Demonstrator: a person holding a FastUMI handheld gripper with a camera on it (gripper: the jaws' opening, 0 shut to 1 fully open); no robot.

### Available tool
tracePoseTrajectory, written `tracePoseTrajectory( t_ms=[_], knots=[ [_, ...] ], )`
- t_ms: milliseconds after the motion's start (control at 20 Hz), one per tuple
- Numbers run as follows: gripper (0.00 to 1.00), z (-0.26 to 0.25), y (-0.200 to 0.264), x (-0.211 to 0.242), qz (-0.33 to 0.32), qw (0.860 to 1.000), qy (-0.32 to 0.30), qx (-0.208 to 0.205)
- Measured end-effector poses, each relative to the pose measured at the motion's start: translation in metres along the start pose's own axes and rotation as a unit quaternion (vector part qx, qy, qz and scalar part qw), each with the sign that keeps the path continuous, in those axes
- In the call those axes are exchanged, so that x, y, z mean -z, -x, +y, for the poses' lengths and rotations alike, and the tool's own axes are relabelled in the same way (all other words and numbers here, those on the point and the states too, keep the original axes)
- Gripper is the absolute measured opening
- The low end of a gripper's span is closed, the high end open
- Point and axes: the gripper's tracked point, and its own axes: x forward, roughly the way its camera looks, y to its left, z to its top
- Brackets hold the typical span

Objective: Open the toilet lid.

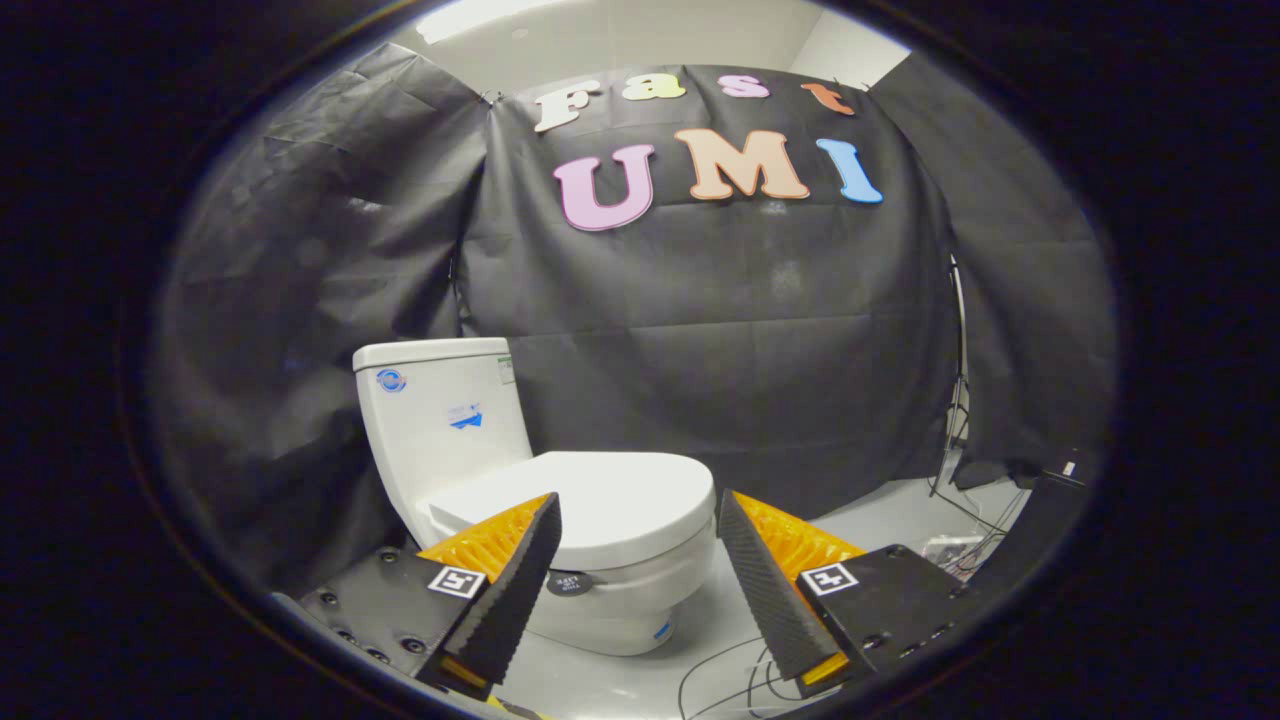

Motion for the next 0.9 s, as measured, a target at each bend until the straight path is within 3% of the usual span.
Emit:
tracePoseTrajectory(
  t_ms=[150,400,500,700,900],
  knots=[
    [0.98,0.002,-0.008,0.007,0.01,1.0,-0.023,0.0],
    [0.98,0.014,-0.024,0.043,0.085,0.992,-0.091,-0.01],
    [0.98,0.017,-0.026,0.062,0.138,0.978,-0.159,-0.01],
    [0.98,0.006,-0.026,0.112,0.252,0.927,-0.274,0.052],
    [0.98,-0.001,-0.026,0.137,0.289,0.922,-0.253,0.058]
  ],
)
